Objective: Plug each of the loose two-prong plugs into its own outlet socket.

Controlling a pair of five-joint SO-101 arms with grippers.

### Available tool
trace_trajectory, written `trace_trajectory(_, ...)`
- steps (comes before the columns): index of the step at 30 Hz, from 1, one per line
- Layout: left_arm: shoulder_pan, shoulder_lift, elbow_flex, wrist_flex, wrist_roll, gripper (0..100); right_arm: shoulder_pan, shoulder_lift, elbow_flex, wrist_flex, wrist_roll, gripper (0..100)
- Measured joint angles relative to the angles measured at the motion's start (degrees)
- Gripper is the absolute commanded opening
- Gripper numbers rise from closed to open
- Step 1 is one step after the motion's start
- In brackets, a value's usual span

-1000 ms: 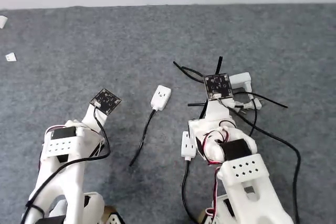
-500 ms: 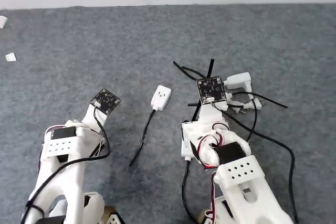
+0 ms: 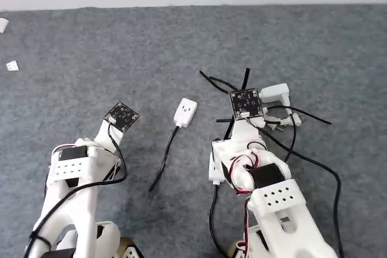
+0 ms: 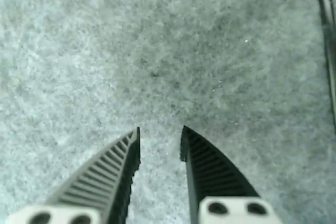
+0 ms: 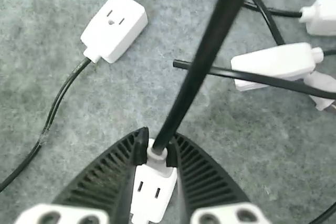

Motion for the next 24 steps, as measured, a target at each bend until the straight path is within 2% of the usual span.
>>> trace_trajectory(24, 0.0, 0.0, 0.0, 0.0, 0.0, 11, 0.0, 0.0, 1.9, -4.0, 5.4, 0.8)
